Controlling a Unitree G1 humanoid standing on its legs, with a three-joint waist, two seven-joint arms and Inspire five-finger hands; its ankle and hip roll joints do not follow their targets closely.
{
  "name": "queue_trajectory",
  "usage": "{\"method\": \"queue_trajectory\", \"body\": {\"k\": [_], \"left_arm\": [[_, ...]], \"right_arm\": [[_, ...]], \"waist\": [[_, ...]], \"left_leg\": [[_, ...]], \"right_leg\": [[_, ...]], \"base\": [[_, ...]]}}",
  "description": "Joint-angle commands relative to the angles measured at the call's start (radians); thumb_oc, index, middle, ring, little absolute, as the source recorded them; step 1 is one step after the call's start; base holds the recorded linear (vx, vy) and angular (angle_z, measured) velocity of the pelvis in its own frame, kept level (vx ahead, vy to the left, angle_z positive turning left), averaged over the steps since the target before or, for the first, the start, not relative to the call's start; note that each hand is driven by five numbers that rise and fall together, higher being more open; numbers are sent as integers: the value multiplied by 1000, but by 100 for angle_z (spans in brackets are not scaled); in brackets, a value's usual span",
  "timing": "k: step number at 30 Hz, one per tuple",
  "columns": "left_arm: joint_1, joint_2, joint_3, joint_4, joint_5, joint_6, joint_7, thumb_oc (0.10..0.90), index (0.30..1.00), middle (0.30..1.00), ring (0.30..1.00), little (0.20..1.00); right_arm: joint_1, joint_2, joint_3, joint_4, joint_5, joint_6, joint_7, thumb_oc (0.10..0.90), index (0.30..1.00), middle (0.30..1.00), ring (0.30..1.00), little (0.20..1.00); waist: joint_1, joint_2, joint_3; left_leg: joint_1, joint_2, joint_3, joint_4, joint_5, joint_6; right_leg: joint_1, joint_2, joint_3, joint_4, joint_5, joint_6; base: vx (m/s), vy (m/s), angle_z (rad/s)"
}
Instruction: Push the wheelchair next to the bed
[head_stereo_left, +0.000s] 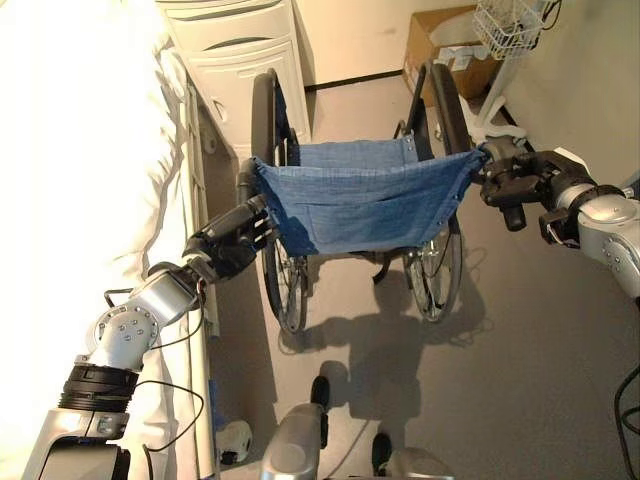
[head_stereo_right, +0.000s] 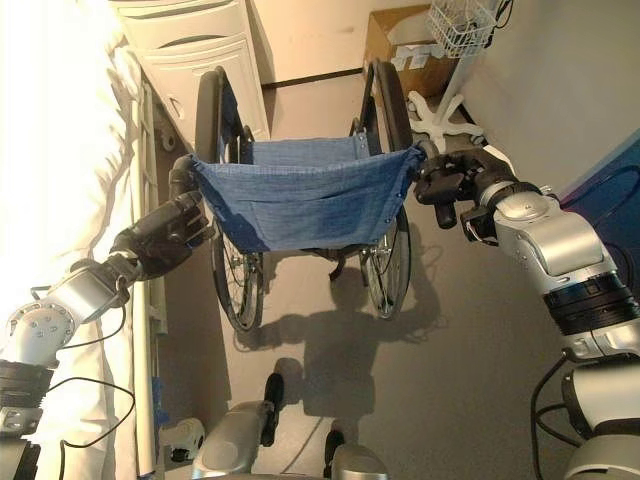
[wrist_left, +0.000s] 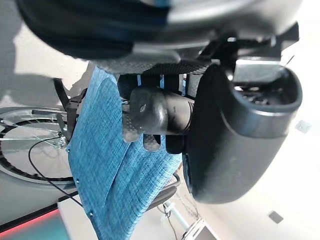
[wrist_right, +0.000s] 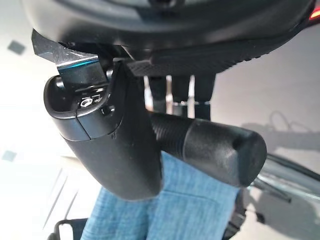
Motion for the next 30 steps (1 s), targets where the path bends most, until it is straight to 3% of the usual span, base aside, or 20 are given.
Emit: {"method": "queue_trajectory", "body": {"k": [1,2,3,4,5,6,8,14,22,30], "left_arm": [[-43,240,258,-31,-69,-240,-9,400,300,300,300,300],[-46,242,255,-29,-69,-241,-8,400,300,300,300,300],[-67,258,230,-30,-89,-256,-11,400,300,300,300,300],[-75,260,222,-30,-92,-264,-11,400,300,300,300,300],[-98,258,196,-36,-98,-298,-12,400,300,300,300,300],[-118,249,176,-33,-90,-314,-7,400,300,300,300,300],[-149,226,161,-47,-66,-309,23,400,300,300,300,300],[-138,193,168,-64,-47,-283,17,400,300,300,300,300],[-52,154,228,-54,-10,-294,-41,400,300,300,300,300],[-28,120,236,-101,-3,-292,-30,400,300,300,300,300]], "right_arm": [[-96,98,4,-62,-7,-307,71,400,300,300,300,300],[-95,97,2,-63,-7,-307,70,400,300,300,300,300],[-88,85,-8,-74,-11,-311,53,400,300,300,300,300],[-84,81,-13,-79,-11,-311,49,400,300,300,300,300],[-66,68,-27,-90,-19,-326,39,400,300,300,300,300],[-66,75,-32,-88,-29,-330,39,400,300,300,300,300],[-88,88,-21,-84,-35,-314,29,400,300,300,300,300],[-155,61,29,-72,-6,-270,21,400,300,300,300,300],[-212,93,82,-84,-5,-230,8,400,300,300,300,300],[-167,113,67,-88,-48,-222,11,400,300,300,300,300]], "waist": [[119,-26,-305],[117,-26,-303],[107,-8,-294],[102,-2,-290],[88,9,-276],[81,10,-268],[84,0,-261],[107,-31,-266],[117,-19,-272],[104,-1,-257]], "left_leg": [[23,-86,-15,-89,-10,57],[27,-86,-21,-89,-11,56],[55,-63,-62,-93,-17,38],[56,-56,-72,-94,-10,34],[71,-41,-108,-93,-21,19],[72,-33,-123,-91,-23,11],[61,-10,-126,-80,-21,-9],[7,37,-168,-48,20,-43],[-1,121,-182,-79,148,-83],[-16,144,-48,-22,190,-106]], "right_leg": [[-62,-3,-48,78,308,72],[-61,-11,-54,75,302,71],[-72,-84,-63,-25,256,51],[-72,-90,-68,-49,257,44],[-75,-150,-50,-137,262,38],[-73,-162,-34,-154,278,42],[-40,-147,-33,-205,240,37],[17,-112,-61,-285,227,1],[26,-60,-96,-315,211,-42],[54,-21,-186,-286,162,-77]], "base": [[79,-136,10],[56,-245,4],[-14,-191,-6],[-36,-325,-9],[-64,-276,20],[-30,-335,80],[6,-242,113],[-8,-247,50],[-18,-172,14],[7,-130,20]]}}
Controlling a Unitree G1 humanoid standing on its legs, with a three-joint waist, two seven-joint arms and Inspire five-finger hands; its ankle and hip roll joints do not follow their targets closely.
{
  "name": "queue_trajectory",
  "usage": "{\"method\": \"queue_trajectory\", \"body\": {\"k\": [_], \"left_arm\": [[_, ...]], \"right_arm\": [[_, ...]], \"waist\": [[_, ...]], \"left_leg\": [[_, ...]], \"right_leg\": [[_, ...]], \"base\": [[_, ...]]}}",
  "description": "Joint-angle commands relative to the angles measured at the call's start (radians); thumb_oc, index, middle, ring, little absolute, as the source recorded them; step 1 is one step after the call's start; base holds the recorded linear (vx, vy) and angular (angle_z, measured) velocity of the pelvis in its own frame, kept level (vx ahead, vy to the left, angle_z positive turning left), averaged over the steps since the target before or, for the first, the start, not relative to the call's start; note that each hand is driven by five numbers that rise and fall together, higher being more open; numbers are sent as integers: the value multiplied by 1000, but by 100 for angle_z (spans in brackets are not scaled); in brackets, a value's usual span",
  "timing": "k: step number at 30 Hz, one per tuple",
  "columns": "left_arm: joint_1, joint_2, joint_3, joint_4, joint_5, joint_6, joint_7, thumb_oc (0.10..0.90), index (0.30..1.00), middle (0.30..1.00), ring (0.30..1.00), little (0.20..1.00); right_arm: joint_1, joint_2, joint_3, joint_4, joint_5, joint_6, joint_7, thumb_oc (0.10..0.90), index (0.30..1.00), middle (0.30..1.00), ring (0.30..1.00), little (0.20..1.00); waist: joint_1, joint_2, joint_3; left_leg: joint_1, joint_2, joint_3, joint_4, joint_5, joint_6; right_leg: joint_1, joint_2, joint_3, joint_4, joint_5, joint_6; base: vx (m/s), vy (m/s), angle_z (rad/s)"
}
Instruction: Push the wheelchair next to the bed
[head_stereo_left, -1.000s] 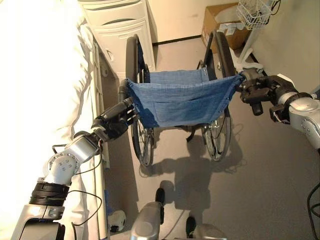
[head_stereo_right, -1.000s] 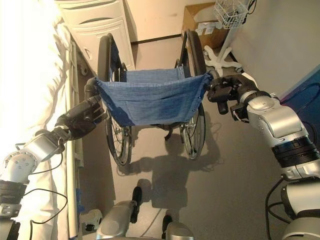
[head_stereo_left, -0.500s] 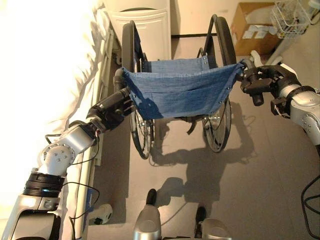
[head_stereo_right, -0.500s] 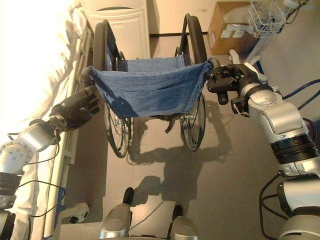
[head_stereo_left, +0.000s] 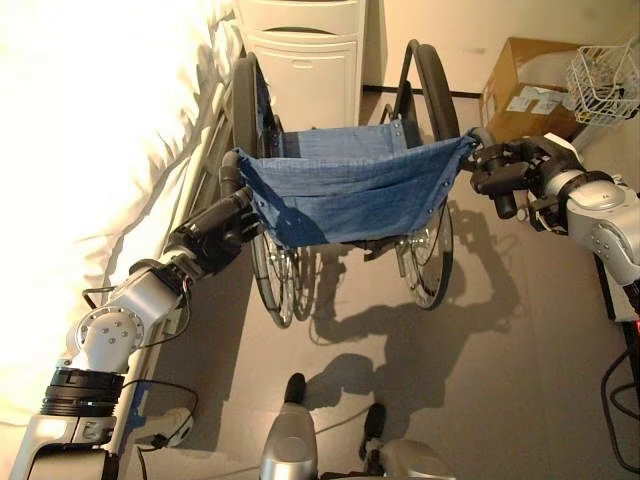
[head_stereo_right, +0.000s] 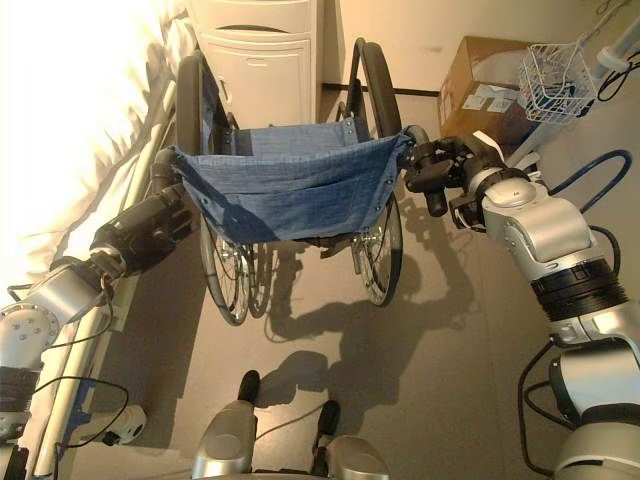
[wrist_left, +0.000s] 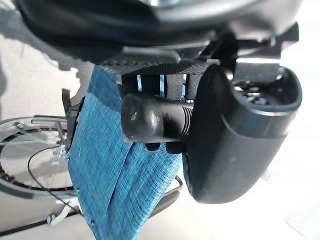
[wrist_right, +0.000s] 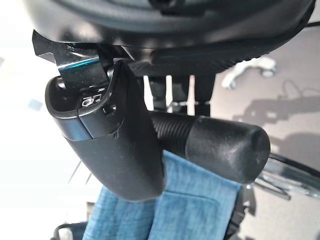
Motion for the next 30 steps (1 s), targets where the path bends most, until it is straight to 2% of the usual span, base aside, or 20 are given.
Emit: {"method": "queue_trajectory", "body": {"k": [1,5,8,11,15,17,18,20,28,30], "left_arm": [[-53,82,184,-78,-32,-280,-53,400,300,300,300,300],[-63,78,179,-70,-40,-272,-53,400,300,300,300,300],[-72,73,167,-55,-42,-270,-56,400,300,300,300,300],[-84,75,154,-35,-40,-266,-57,400,300,300,300,300],[-95,93,147,-14,-46,-264,-65,400,300,300,300,300],[-98,104,146,-14,-52,-263,-60,400,300,300,300,300],[-98,106,150,-19,-48,-258,-56,400,300,300,300,300],[-99,113,144,-23,-53,-260,-50,400,300,300,300,300],[-78,121,153,-34,-66,-252,-41,400,300,300,300,300],[-62,121,168,-42,-72,-256,-42,400,300,300,300,300]], "right_arm": [[-82,67,33,-106,-53,-220,32,400,300,300,300,300],[-78,60,32,-98,-58,-218,35,400,300,300,300,300],[-77,61,36,-86,-66,-226,44,400,300,300,300,300],[-72,51,34,-89,-62,-226,51,400,300,300,300,300],[-70,43,32,-76,-50,-230,58,400,300,300,300,300],[-68,50,31,-70,-50,-235,60,400,300,300,300,300],[-62,62,28,-61,-54,-239,62,400,300,300,300,300],[-60,72,29,-55,-60,-239,63,400,300,300,300,300],[-58,64,23,-51,-55,-236,71,400,300,300,300,300],[-55,69,26,-51,-64,-235,75,400,300,300,300,300]], "waist": [[93,3,-296],[86,2,-293],[85,3,-293],[85,7,-295],[97,10,-307],[104,13,-314],[111,7,-317],[118,4,-323],[140,-13,-335],[145,-17,-334]], "left_leg": [[-56,23,29,37,108,3],[-65,28,108,78,105,-2],[-69,15,144,86,91,1],[-76,-14,198,84,75,10],[-86,-76,262,69,34,42],[-83,-95,273,48,20,55],[-70,-115,271,29,-16,71],[-60,-134,275,9,-44,92],[-71,-164,279,21,-91,107],[-69,-169,291,31,-119,120]], "right_leg": [[-4,-16,-9,137,-63,32],[14,-6,-48,136,-70,23],[26,-4,-63,130,-71,22],[45,3,-80,118,-72,21],[61,17,-96,124,-83,24],[62,21,-98,131,-92,26],[67,18,-103,142,-104,30],[67,16,-107,148,-104,34],[81,-4,-126,126,-97,42],[80,-16,-135,130,-97,45]], "base": [[21,-113,27],[46,-93,19],[88,-60,21],[115,-57,14],[116,-28,13],[130,12,1],[186,31,-1],[149,37,-3],[118,44,4],[117,89,-4]]}}
